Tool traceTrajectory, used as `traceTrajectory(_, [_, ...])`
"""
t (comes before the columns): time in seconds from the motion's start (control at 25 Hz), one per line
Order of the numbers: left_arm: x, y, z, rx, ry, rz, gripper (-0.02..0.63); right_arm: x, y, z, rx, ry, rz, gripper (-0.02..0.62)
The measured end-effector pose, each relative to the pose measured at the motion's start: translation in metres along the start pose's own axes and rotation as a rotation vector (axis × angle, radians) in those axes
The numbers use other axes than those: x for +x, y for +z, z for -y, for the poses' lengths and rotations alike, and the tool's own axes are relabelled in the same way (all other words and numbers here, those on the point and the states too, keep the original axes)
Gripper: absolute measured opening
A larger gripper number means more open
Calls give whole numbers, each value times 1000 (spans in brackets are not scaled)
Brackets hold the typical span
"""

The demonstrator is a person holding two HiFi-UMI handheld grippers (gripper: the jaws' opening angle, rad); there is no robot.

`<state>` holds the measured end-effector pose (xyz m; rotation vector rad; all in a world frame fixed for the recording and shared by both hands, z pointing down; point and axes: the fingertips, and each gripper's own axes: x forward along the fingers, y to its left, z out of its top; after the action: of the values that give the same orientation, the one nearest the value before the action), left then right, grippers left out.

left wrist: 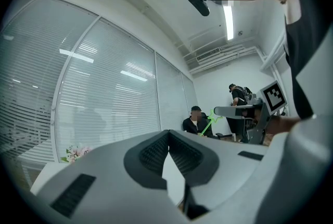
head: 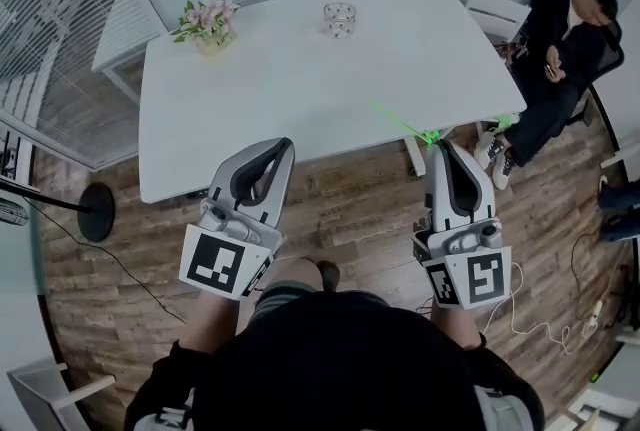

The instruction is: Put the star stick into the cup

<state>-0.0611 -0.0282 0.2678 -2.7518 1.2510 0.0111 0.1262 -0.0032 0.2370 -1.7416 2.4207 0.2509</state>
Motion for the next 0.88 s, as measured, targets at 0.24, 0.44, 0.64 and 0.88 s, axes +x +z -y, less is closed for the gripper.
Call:
traceTrajectory(0.24, [7,-11,-6,-14,6,-19,14,8,-9,3,8,4,-13,21])
traceTrajectory(0.44, [26,-14,-16,-18,-6,-8,14,19,-12,11,4,-10,-8,21])
traceTrajectory(0.64, [51,-19,-32,-16,-21,-3,14,39,-18,20,-4,-23,-6,21])
traceTrajectory(0.88, [82,-24,-59,-12,-31,-1,14,73,-26,31,-7,-34,0,21])
